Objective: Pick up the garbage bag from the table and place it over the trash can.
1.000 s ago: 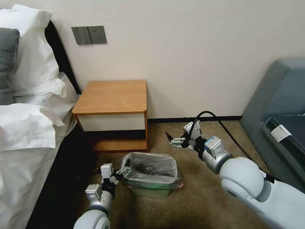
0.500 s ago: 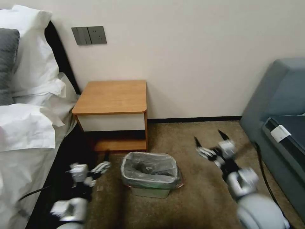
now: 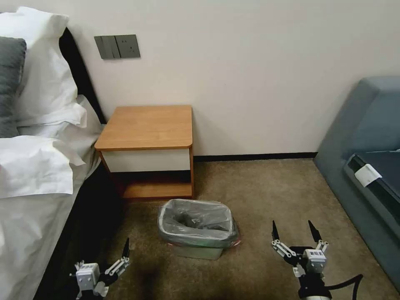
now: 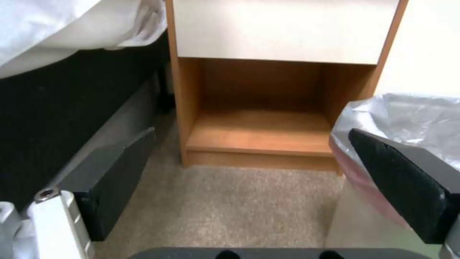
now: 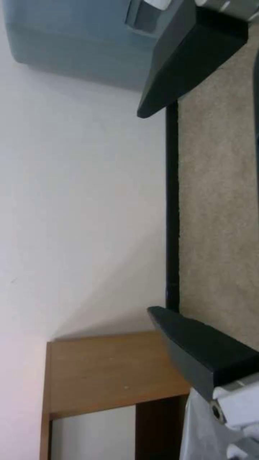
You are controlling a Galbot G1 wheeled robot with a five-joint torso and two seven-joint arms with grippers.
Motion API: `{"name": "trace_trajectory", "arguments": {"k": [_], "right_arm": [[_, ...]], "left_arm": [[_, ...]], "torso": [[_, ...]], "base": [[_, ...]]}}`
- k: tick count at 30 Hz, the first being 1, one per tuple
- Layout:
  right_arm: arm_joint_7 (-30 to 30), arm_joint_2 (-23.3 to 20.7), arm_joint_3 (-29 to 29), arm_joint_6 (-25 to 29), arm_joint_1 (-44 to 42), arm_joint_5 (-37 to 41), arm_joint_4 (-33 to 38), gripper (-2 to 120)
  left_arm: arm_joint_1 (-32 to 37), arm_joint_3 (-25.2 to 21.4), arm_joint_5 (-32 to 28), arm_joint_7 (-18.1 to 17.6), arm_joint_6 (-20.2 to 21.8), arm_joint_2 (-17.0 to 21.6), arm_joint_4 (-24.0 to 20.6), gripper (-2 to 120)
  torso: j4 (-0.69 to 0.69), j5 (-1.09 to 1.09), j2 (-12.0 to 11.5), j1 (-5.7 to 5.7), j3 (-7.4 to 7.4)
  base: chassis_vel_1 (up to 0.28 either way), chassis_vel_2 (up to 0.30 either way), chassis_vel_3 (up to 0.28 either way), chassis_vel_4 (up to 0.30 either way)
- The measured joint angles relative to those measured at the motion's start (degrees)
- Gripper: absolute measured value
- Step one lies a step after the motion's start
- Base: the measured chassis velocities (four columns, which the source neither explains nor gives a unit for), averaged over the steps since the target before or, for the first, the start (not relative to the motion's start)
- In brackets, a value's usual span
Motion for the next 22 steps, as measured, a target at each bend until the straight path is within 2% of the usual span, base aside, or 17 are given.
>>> {"name": "trace_trajectory", "arguments": {"k": [22], "right_arm": [[0.1,-0.5,-0.3,-0.7,0.4,0.4,0.2,100]], "left_arm": [[-0.4,0.1,0.0,-0.1,0.2,0.0,0.1,100]], "torso": [[0.00,0.01,0.0,0.00,0.01]], "base": [[0.000,0.000,0.000,0.000]]}}
